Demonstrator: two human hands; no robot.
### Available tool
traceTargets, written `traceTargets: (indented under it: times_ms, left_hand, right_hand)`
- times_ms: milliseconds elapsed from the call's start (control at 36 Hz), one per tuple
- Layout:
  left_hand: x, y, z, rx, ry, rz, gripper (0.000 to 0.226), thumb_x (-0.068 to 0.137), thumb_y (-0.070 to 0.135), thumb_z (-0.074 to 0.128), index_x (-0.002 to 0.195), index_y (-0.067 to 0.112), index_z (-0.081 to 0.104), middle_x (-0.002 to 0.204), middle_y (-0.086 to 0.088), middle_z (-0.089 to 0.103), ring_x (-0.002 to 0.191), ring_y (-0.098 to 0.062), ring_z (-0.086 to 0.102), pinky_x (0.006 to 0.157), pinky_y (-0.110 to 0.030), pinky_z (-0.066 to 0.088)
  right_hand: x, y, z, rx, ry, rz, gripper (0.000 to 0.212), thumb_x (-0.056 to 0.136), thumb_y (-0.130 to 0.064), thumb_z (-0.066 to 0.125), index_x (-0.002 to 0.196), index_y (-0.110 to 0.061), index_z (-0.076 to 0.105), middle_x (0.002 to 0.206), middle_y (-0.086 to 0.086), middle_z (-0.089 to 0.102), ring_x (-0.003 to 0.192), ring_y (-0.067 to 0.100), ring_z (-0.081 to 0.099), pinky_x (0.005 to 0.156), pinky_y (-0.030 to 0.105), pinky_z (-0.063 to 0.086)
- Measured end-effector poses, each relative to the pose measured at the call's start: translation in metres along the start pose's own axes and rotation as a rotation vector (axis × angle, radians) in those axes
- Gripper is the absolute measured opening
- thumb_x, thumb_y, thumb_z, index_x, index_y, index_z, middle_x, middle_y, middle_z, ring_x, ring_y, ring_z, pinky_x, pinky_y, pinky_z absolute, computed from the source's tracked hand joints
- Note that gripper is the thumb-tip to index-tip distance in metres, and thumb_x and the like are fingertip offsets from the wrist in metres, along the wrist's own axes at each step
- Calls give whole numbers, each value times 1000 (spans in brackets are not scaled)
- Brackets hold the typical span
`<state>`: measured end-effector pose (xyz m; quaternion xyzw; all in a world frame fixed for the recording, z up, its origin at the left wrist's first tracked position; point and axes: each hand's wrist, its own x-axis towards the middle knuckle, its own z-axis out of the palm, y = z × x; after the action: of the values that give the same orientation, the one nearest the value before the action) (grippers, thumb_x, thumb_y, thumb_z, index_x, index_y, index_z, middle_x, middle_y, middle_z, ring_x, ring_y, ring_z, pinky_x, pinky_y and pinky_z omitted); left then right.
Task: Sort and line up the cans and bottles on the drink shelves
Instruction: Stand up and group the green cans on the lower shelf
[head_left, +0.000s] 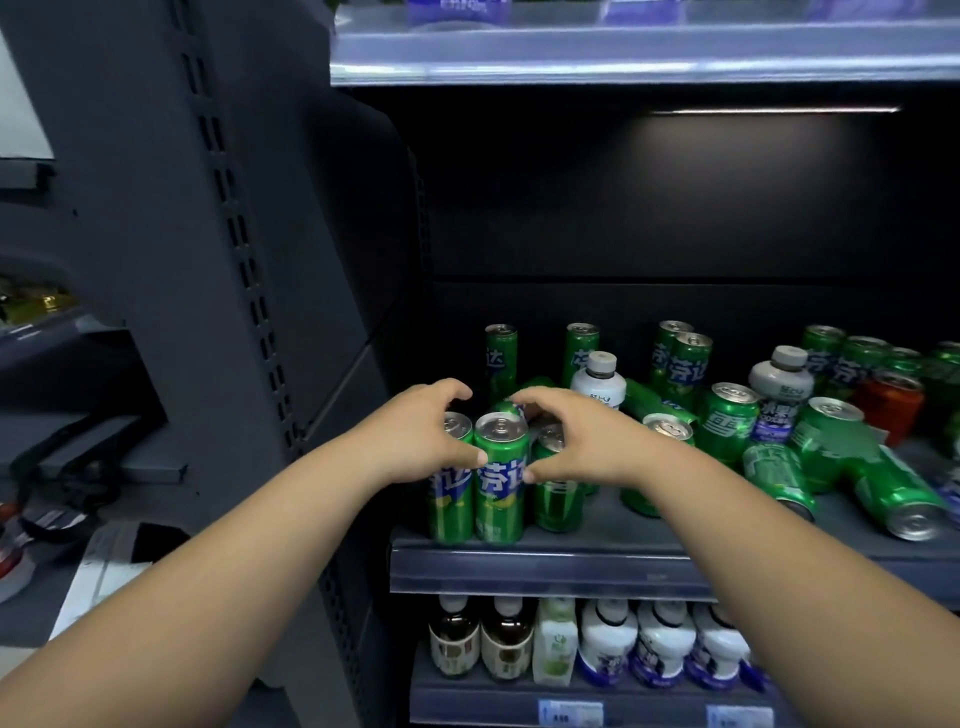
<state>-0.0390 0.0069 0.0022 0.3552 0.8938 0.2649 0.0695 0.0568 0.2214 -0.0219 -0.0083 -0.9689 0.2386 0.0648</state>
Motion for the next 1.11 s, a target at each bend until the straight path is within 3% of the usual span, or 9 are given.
traceTargets:
  times_ms: [139, 250, 444, 667, 806, 917, 1111]
  left_hand:
    - [10, 12, 10, 21, -17, 46, 86, 66, 49, 86, 141, 36, 46, 139, 3, 50, 109, -14, 58, 93, -36, 53]
    - [14, 22, 14, 79, -20, 101, 79, 70, 49, 84, 139, 34, 49, 139, 5, 48, 117, -16, 54, 94, -33, 50]
    - [26, 42, 12, 205, -42, 176, 82, 68, 53, 83, 139, 32, 49, 139, 2, 52, 122, -19, 54, 100, -38, 48]
    - [44, 84, 31, 387, -150, 236, 77, 69, 53, 81, 136, 34, 49, 133, 5, 54, 121, -22, 53, 99, -46, 46]
    - [55, 98, 40, 489, -233, 201, 79, 69, 50, 83, 138, 32, 49, 129, 6, 59, 116, -23, 56, 97, -48, 47]
    - [62, 98, 49, 579, -291, 189, 73, 64, 51, 86, 127, 29, 56, 121, 4, 63, 105, -23, 60, 93, -45, 51]
    - [68, 106, 54, 636, -248, 196, 65, 61, 53, 86, 118, 35, 61, 106, 10, 63, 97, -18, 58, 82, -35, 53]
  right_hand:
    - [-15, 16, -10, -64, 54, 44, 93, 72, -40, 88, 151, -29, 39, 148, -7, 46, 134, 11, 45, 110, 29, 40]
    - [-25, 30, -20, -95, 64, 87, 88, 71, -38, 89, 147, -24, 46, 147, -4, 49, 133, 12, 46, 110, 26, 38]
    - [-42, 58, -44, -169, 141, 199, 82, 72, -36, 88, 143, -26, 50, 137, -3, 50, 119, 18, 54, 101, 33, 46]
    - [-59, 84, -48, -201, 132, 300, 79, 75, -39, 84, 144, -27, 48, 141, 0, 50, 125, 18, 52, 101, 28, 43]
    - [-58, 91, -47, -191, 144, 292, 77, 78, -35, 82, 145, -26, 47, 145, -1, 50, 128, 17, 51, 104, 30, 43]
    - [-58, 96, -45, -169, 110, 264, 74, 79, -34, 83, 144, -27, 48, 141, 0, 52, 126, 19, 51, 104, 33, 43]
    - [-58, 114, -55, -148, 92, 210, 68, 76, -37, 84, 137, -34, 55, 128, -6, 54, 116, 15, 54, 98, 35, 47]
